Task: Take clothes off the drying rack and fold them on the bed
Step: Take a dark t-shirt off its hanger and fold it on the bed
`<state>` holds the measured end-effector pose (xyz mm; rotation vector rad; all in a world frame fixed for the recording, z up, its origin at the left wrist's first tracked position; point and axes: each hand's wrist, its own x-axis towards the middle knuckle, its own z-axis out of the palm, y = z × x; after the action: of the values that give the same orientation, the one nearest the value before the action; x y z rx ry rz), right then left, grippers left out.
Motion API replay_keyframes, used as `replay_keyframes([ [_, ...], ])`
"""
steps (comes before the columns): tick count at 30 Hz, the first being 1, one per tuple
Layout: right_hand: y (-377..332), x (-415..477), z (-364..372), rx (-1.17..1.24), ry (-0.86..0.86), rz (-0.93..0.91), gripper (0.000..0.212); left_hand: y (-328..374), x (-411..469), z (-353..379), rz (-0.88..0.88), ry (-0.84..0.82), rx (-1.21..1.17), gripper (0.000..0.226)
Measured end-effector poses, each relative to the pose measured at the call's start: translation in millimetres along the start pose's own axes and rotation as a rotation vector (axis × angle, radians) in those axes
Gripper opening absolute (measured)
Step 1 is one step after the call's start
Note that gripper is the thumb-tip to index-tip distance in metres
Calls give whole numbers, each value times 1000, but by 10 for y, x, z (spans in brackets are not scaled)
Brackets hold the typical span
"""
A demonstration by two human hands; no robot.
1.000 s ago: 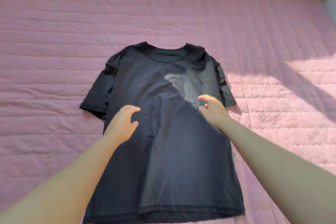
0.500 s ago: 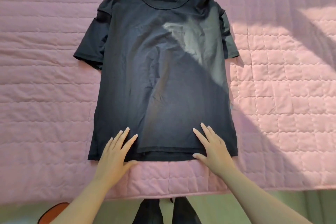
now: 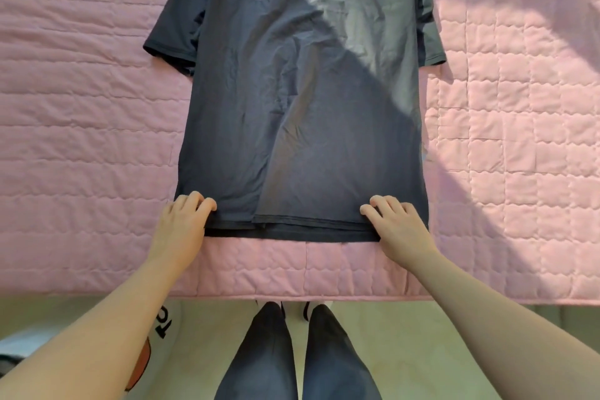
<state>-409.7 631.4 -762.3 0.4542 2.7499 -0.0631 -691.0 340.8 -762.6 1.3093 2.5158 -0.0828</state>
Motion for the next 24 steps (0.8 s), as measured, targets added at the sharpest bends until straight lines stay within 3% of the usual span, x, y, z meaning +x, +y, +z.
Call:
replay_keyframes([
  [3, 58, -19, 6, -86, -13, 73, 44, -83, -62, -19, -13, -28, 29, 46],
  [11, 361, -383, 44, 47, -85, 417, 32, -329, -105, 26, -117, -15, -74, 47],
  [13, 402, -405, 17, 194, -37, 549, 28, -374, -148, 14, -174, 22, -154, 43],
  [17, 460, -396, 24, 579, 159, 981, 31, -349, -237, -72, -435, 157, -402, 30],
  [20, 503, -410, 129, 813, 145, 1238, 19, -284, -266, -61, -673, 212, -592, 31],
  [22, 478, -434, 153, 881, 187, 1255, 27, -286, -304, -3, -741, 202, -645, 32],
  [24, 412, -489, 94, 850, 245, 1159, 39, -286, -380, 41, -754, 210, -671, 32],
])
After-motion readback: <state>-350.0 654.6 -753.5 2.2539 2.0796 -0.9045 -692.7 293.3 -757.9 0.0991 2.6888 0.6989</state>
